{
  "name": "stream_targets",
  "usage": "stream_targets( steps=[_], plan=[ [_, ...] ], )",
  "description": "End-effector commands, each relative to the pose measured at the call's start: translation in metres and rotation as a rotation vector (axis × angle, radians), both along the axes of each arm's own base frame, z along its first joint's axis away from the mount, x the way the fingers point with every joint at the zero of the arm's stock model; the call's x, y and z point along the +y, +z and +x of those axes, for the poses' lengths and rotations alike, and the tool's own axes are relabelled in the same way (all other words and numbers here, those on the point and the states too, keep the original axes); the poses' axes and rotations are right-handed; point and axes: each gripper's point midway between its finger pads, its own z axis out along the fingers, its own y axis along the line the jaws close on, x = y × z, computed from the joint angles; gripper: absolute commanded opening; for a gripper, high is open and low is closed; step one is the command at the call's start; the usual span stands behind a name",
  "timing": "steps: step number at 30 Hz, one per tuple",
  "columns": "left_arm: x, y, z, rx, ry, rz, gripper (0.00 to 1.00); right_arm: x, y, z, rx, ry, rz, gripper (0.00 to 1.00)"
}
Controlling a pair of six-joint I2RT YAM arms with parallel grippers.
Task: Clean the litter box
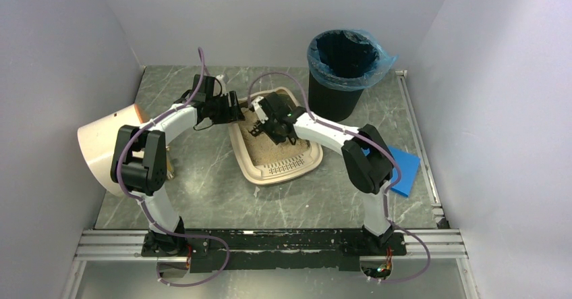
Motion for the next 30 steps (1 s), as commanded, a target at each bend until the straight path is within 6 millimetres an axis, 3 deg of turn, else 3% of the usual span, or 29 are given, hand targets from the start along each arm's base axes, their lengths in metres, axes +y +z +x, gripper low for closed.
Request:
stream_targets(
  steps=[1,4,10,15,19,23,26,30],
  plan=[
    [-0.024,0.005,-0.004,0.012,-0.061,-0.052,0.67,0.046,0.012,-0.002,-0.038,0.005,0.285,0.00],
    [-0.025,0.007,-0.004,0.013,-0.064,-0.060,0.68,0.044,0.010,-0.004,-0.043,-0.040,0.324,0.00],
    [-0.029,0.014,-0.005,0.012,-0.067,-0.083,0.71,0.033,0.028,0.003,-0.096,-0.137,0.340,0.00],
    [-0.024,0.024,-0.001,0.003,-0.040,-0.063,0.72,0.012,0.035,0.005,-0.064,-0.200,0.180,0.00],
    [-0.021,0.031,0.002,-0.012,-0.017,-0.055,0.70,0.004,0.031,-0.009,0.028,-0.192,0.104,0.00],
    [-0.014,0.025,0.003,-0.001,0.018,-0.017,0.67,0.000,0.028,-0.024,0.101,-0.168,0.069,0.00],
    [-0.009,0.020,0.002,0.011,0.031,0.005,0.66,-0.008,0.020,-0.026,0.123,-0.174,0.008,0.00],
    [-0.011,0.020,0.002,0.009,0.021,-0.007,0.66,-0.003,0.012,-0.025,0.145,-0.157,-0.005,0.00]
  ],
)
